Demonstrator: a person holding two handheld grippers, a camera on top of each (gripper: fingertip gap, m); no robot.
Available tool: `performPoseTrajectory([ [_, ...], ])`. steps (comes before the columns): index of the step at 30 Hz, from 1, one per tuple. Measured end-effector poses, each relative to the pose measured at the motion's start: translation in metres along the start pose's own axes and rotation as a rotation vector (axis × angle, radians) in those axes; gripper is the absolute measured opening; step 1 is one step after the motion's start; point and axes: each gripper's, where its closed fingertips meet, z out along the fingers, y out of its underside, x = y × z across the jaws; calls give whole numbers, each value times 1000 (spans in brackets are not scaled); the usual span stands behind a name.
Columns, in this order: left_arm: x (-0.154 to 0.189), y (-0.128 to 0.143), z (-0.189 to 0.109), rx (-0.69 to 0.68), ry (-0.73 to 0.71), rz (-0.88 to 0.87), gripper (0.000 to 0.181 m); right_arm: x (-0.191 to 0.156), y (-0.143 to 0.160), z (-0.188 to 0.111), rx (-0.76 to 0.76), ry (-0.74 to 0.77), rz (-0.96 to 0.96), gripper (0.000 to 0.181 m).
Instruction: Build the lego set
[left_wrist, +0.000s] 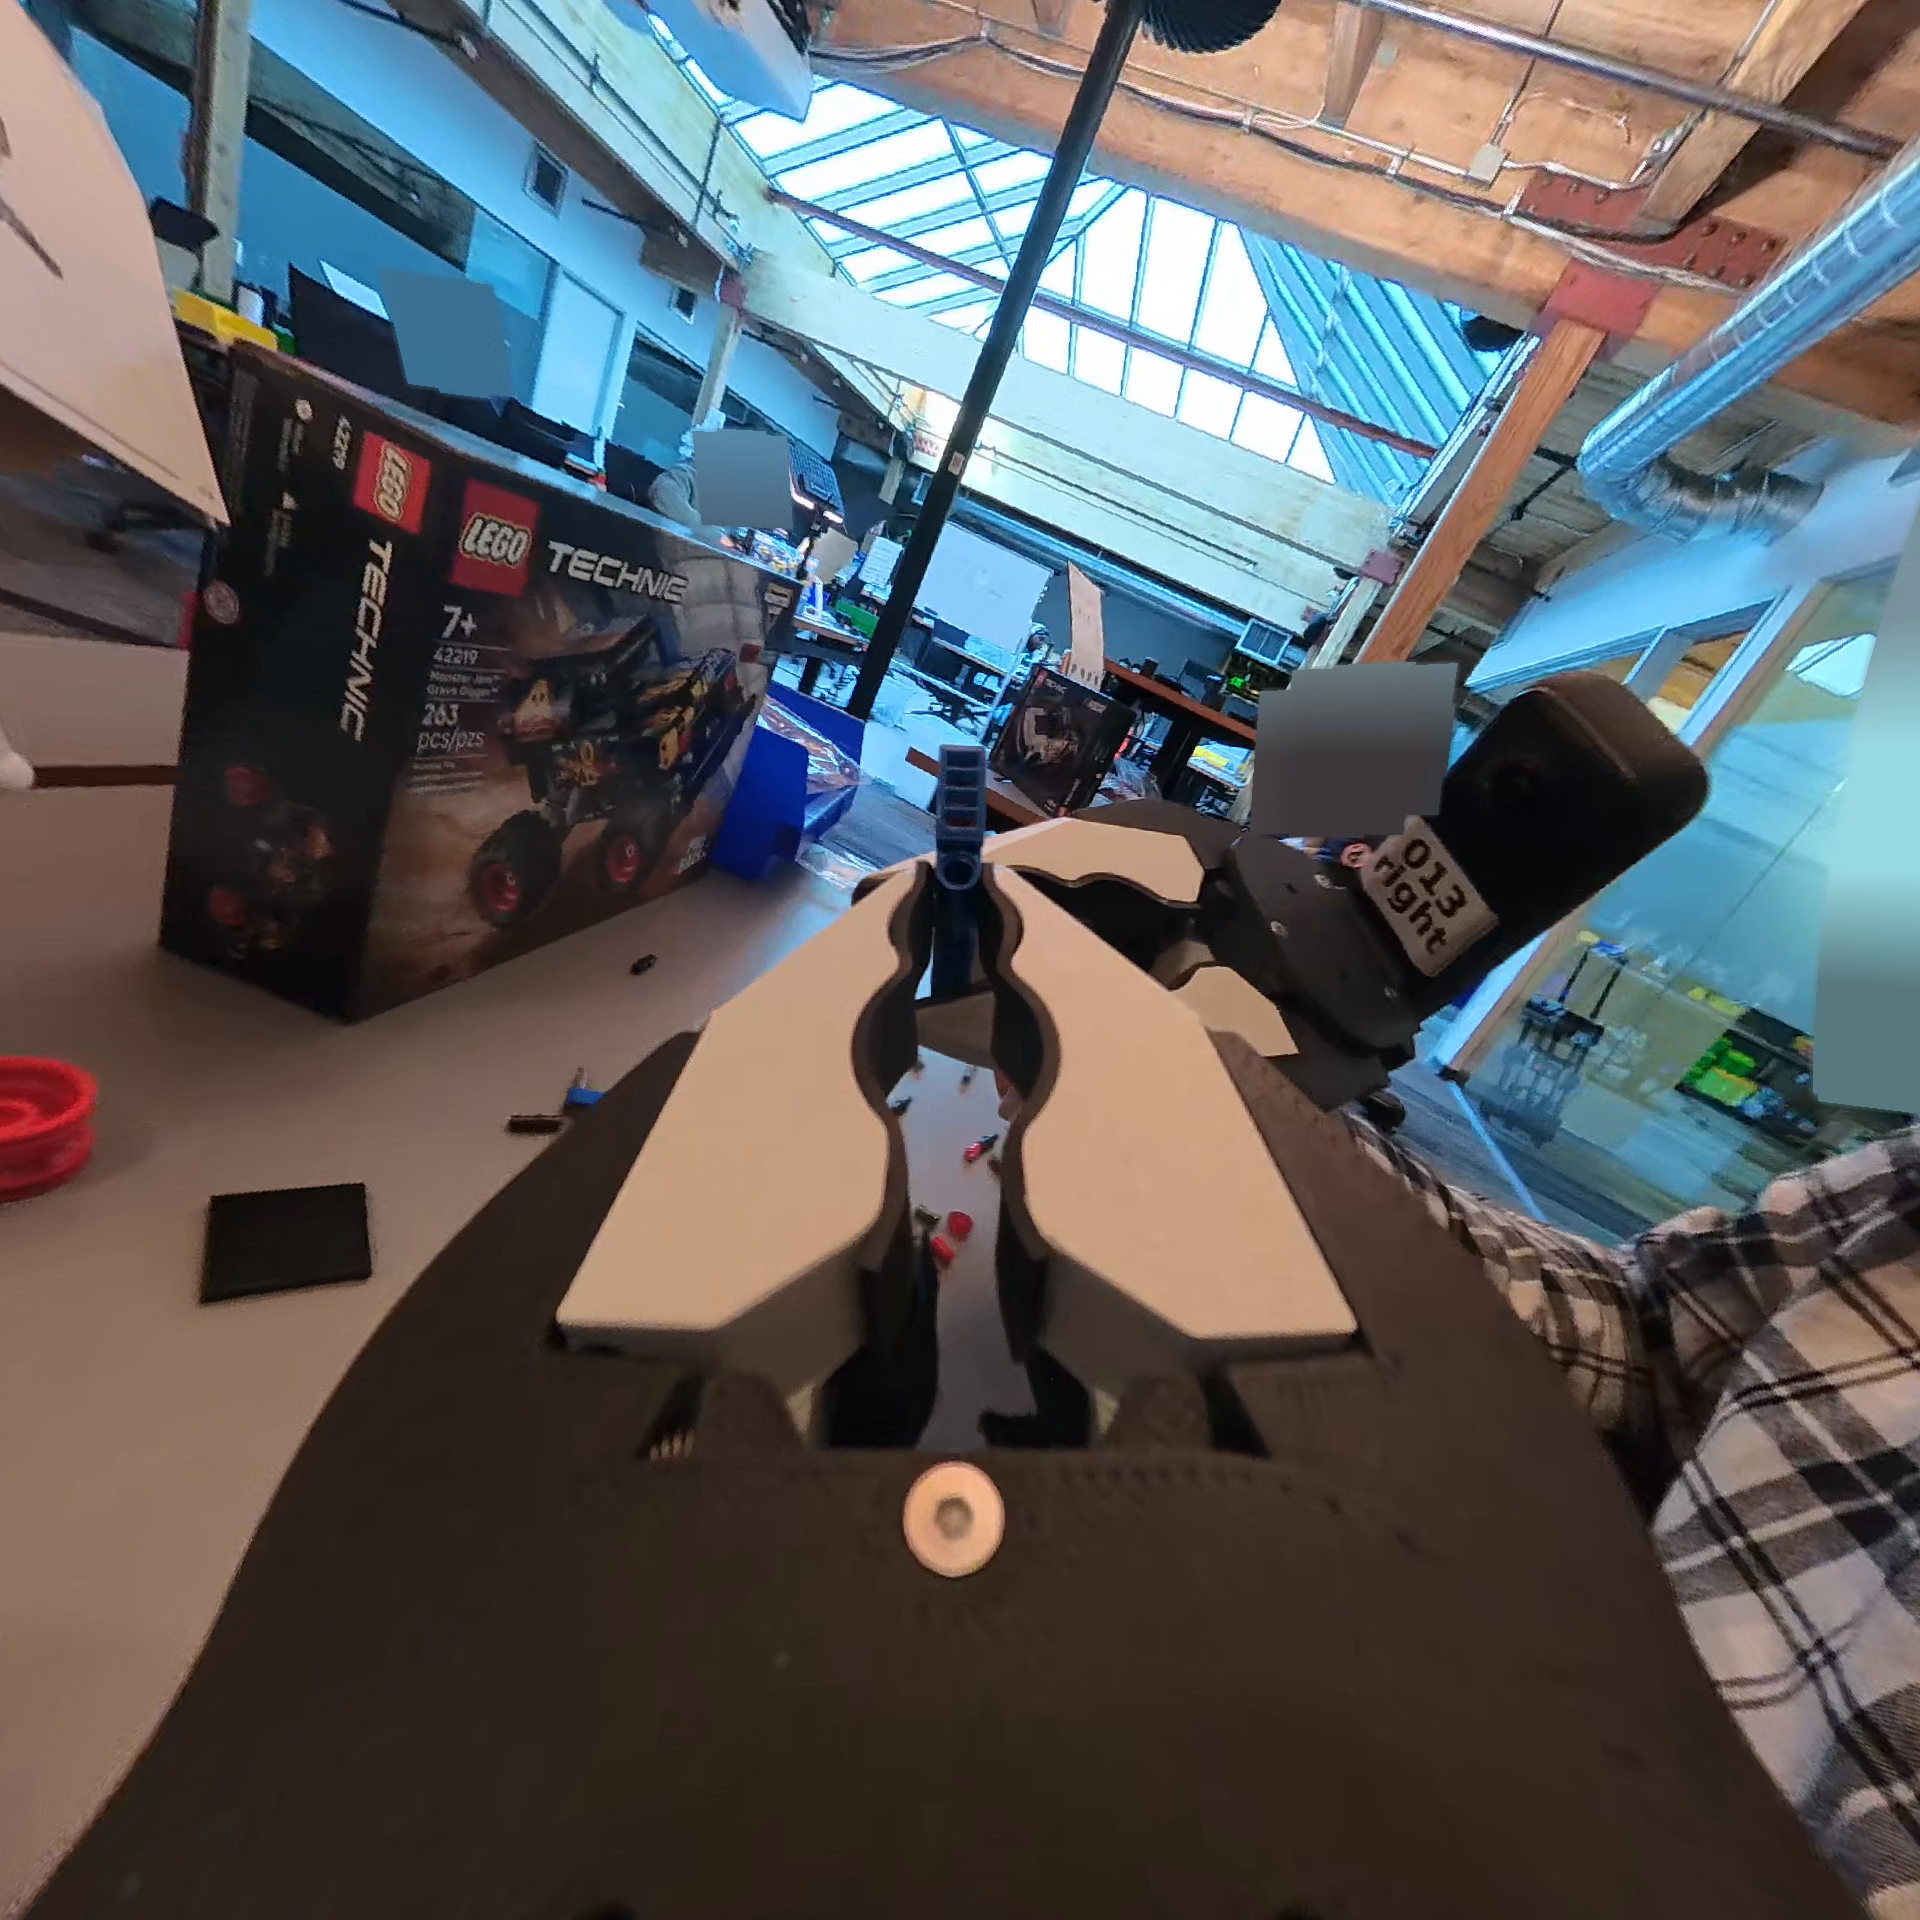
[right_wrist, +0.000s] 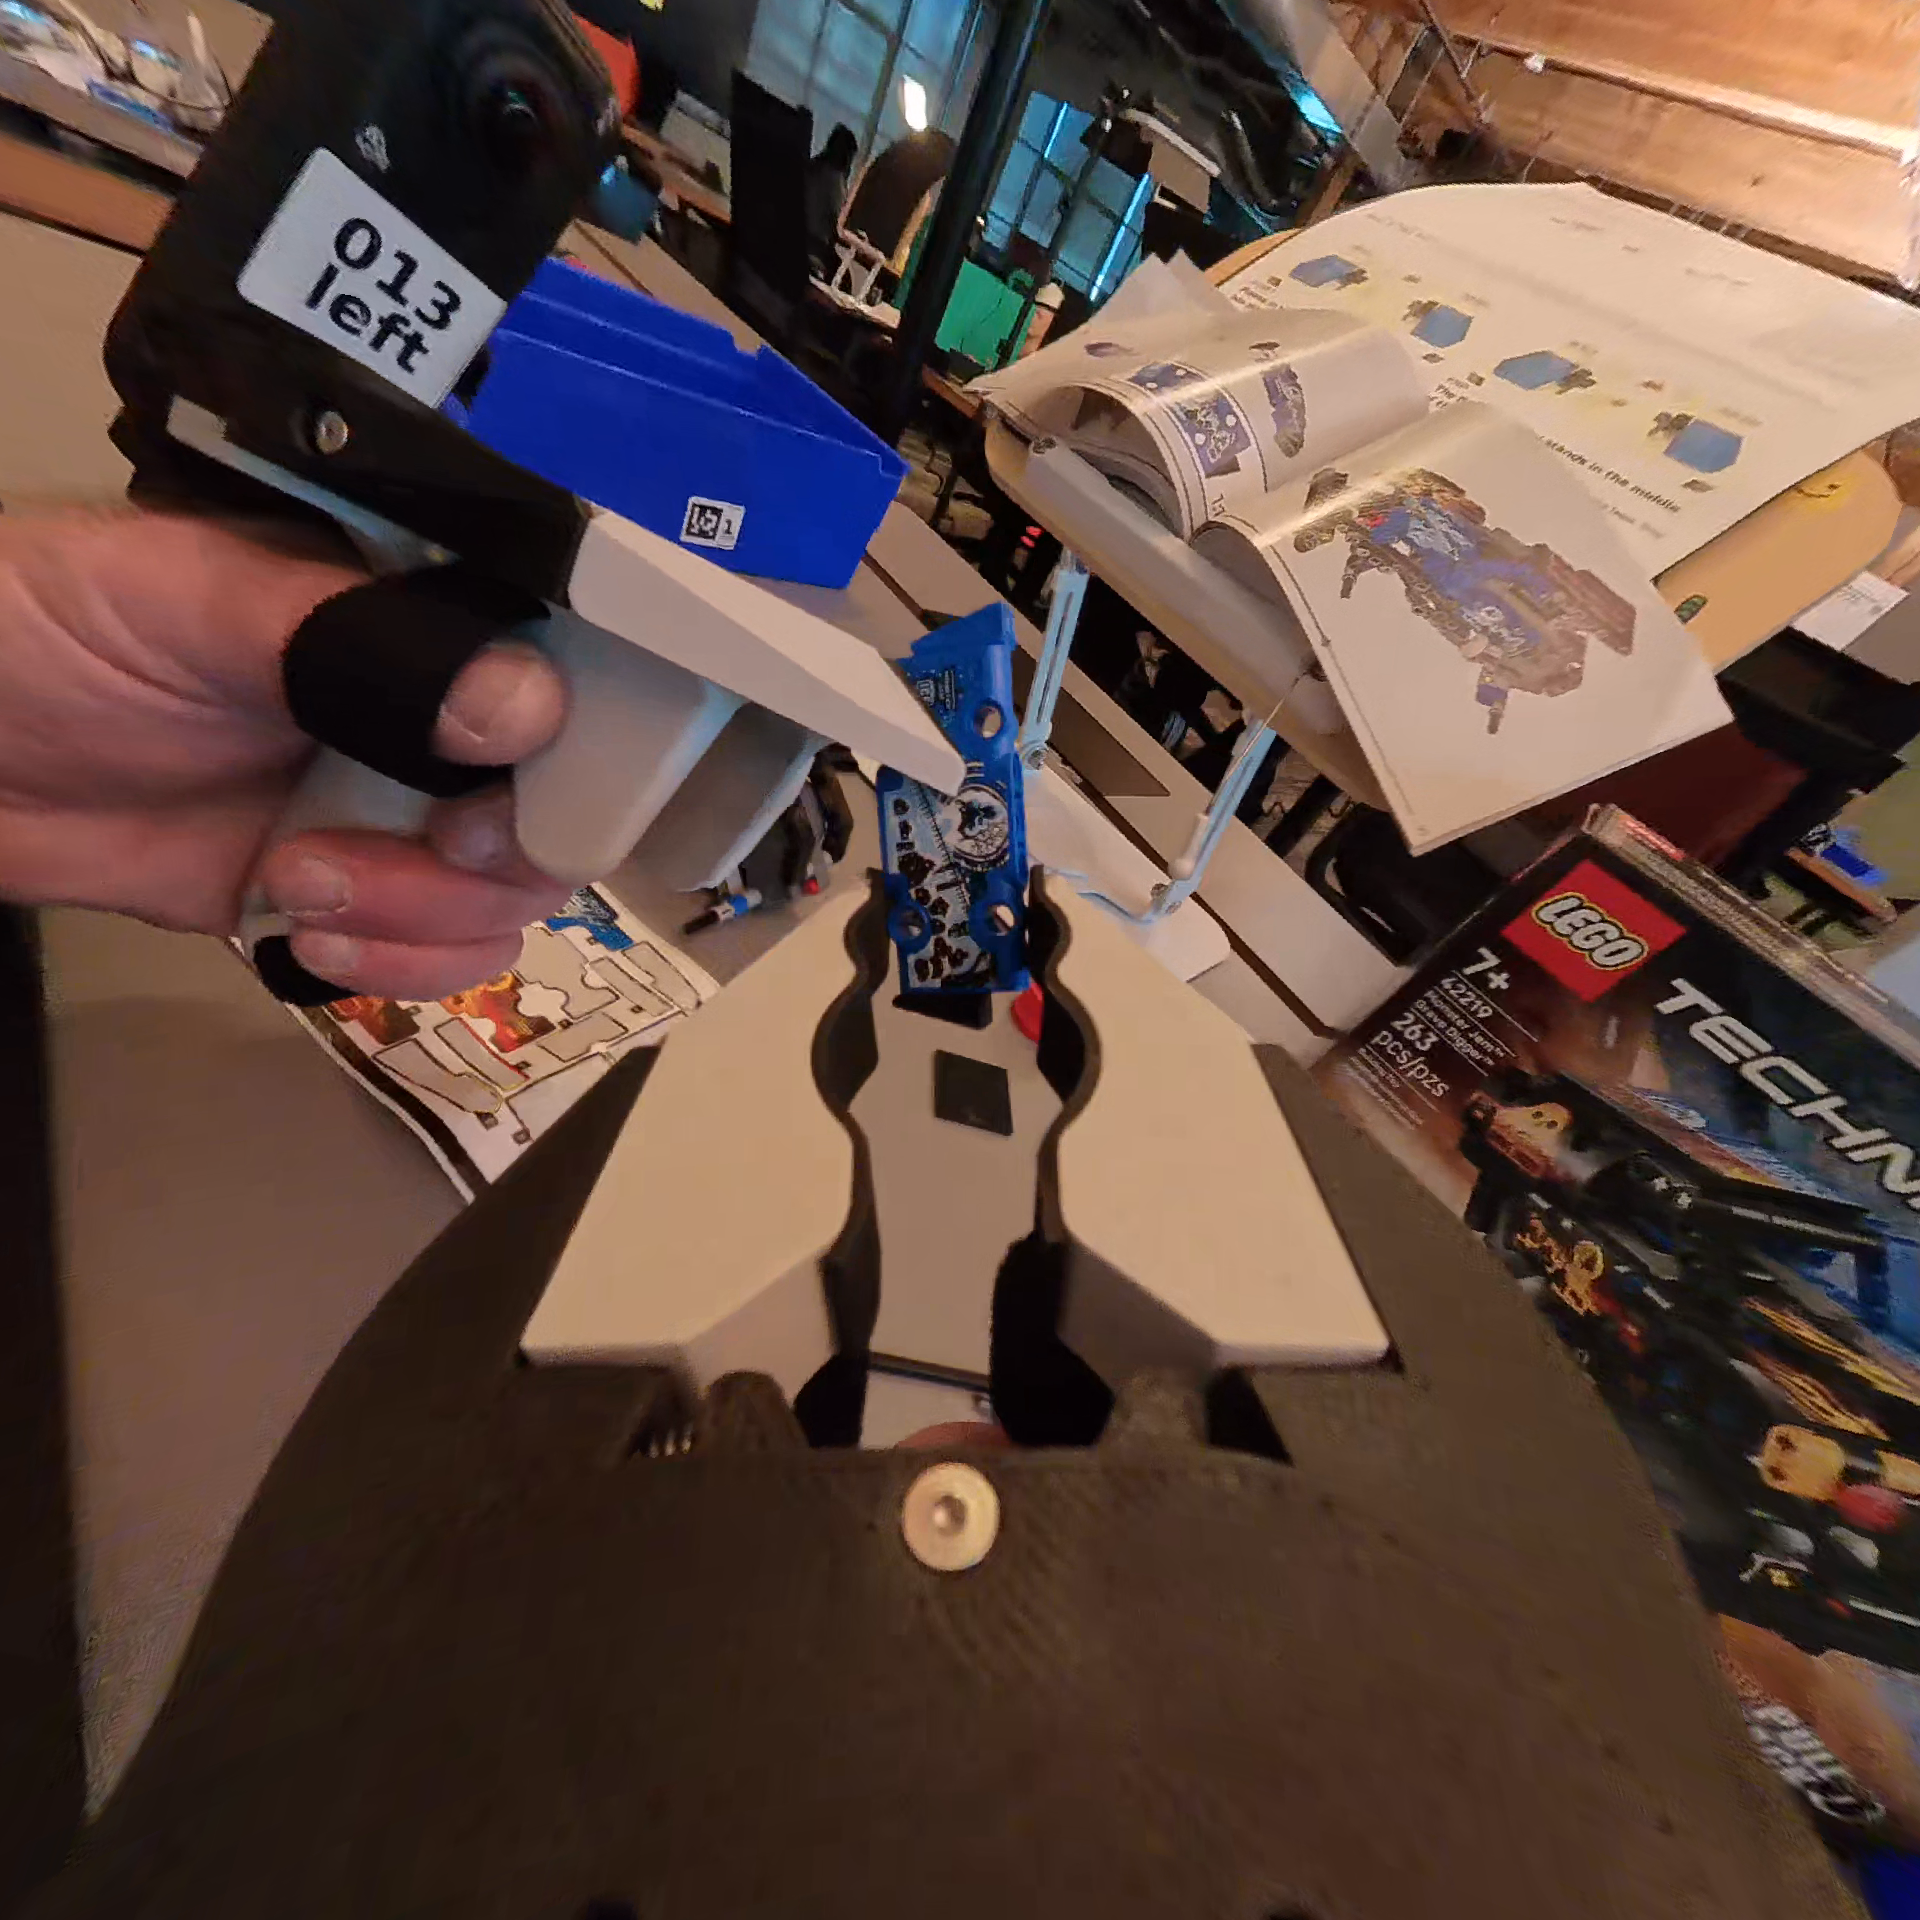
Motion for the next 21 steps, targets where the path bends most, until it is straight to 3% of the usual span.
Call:
performPoseTrajectory([
  [11, 12, -1, 0, -14, 19, 96, 10, 9, -8, -10, 119, -66, 173, 25],
  [21, 12, -4, -2, -4, -7, 146, 11, -2, -8, -7, 115, -95, 103, 25],
])
